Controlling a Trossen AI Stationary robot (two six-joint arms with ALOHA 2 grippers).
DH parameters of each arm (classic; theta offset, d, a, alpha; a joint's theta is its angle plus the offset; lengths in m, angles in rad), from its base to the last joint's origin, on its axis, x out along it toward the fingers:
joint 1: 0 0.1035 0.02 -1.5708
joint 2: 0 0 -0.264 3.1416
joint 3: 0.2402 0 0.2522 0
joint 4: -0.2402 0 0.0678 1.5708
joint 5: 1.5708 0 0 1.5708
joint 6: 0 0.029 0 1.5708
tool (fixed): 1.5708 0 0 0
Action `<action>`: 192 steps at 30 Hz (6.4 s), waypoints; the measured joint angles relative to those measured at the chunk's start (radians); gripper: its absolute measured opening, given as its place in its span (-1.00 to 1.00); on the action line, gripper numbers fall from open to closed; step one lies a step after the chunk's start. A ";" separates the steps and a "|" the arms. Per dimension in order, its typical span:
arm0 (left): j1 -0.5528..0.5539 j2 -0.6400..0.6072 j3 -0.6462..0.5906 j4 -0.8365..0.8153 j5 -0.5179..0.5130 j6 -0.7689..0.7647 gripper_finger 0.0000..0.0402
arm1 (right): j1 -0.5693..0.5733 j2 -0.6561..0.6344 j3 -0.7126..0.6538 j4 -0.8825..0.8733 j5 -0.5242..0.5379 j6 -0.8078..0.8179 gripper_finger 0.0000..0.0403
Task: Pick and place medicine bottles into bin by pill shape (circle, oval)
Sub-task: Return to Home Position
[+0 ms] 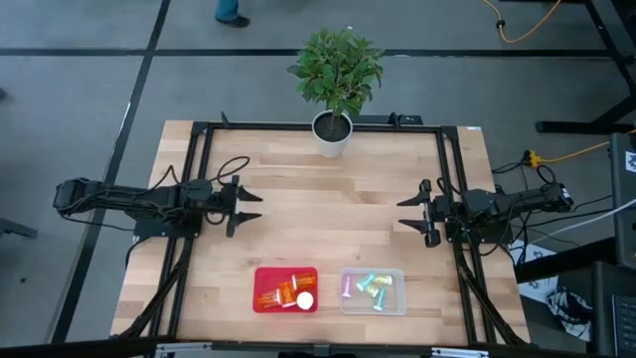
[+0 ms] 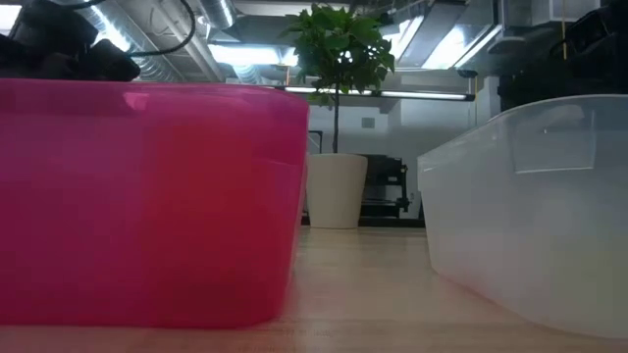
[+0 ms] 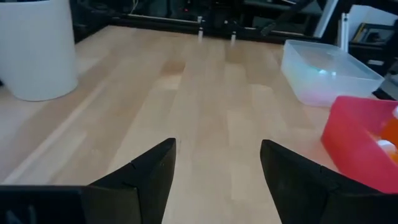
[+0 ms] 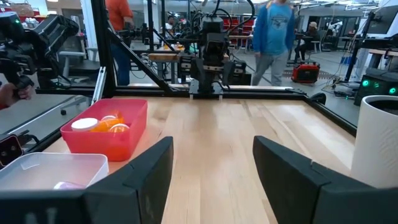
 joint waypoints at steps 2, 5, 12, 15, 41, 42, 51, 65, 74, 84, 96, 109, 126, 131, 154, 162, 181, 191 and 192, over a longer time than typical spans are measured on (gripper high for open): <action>0.000 -0.003 0.000 0.000 0.016 0.001 0.13 | 0.000 0.000 0.000 0.000 0.000 0.000 0.12; 0.000 -0.024 0.000 -0.002 0.040 0.002 0.13 | 0.000 0.000 0.000 0.000 0.000 0.000 0.12; 0.000 -0.153 0.000 -0.084 0.002 0.006 0.13 | 0.000 0.000 0.000 0.000 0.000 0.000 0.12; 0.000 -0.225 0.000 -0.157 -0.012 0.004 0.13 | 0.000 0.000 0.000 0.000 0.000 0.000 0.12; 0.000 -0.448 0.000 -0.183 -0.035 0.028 0.13 | 0.000 0.000 0.000 0.000 0.000 -0.003 0.12; 0.000 -0.448 0.000 -0.183 -0.033 0.028 0.13 | 0.000 0.000 0.000 0.000 0.000 -0.003 0.12; 0.000 -0.436 0.000 -0.183 -0.031 0.036 0.13 | 0.000 0.000 0.000 0.000 0.000 -0.025 0.12; 0.000 -0.436 0.000 -0.183 -0.031 0.036 0.13 | 0.000 0.000 0.000 0.000 0.000 -0.022 0.12; 0.000 -0.436 0.000 -0.183 -0.031 0.036 0.13 | 0.000 0.000 0.000 0.000 0.000 -0.023 0.12; 0.000 -0.436 0.000 -0.183 -0.031 0.036 0.13 | 0.000 0.000 0.000 0.000 0.000 -0.023 0.12; 0.000 -0.436 0.000 -0.183 -0.031 0.036 0.13 | 0.000 0.000 0.000 0.000 0.000 -0.022 0.12; 0.000 -0.436 -0.001 -0.184 -0.031 0.036 0.13 | 0.000 0.000 0.000 0.000 0.000 -0.023 0.12; 0.000 -0.436 -0.001 -0.184 -0.031 0.036 0.13 | 0.000 0.000 0.000 0.000 0.000 -0.022 0.12; 0.000 -0.436 -0.001 -0.184 -0.031 0.036 0.13 | -0.051 -0.053 0.000 -0.002 -0.023 -0.005 0.12; 0.000 -0.436 -0.001 -0.184 -0.038 0.036 0.13 | -0.236 -0.061 0.000 -0.034 -0.203 0.023 0.12; 0.000 -0.436 -0.001 -0.183 -0.038 0.036 0.13 | -0.212 -0.063 0.000 -0.032 -0.202 0.055 0.12; 0.000 -0.436 -0.001 -0.183 -0.039 0.036 0.13 | -0.198 -0.057 0.000 -0.031 -0.202 0.056 0.12; 0.000 -0.436 -0.001 -0.183 -0.039 0.036 0.13 | -0.198 -0.057 0.000 -0.031 -0.202 0.054 0.12; 0.000 -0.436 -0.001 -0.183 -0.039 0.036 0.13 | -0.198 -0.057 0.000 -0.031 -0.202 0.054 0.12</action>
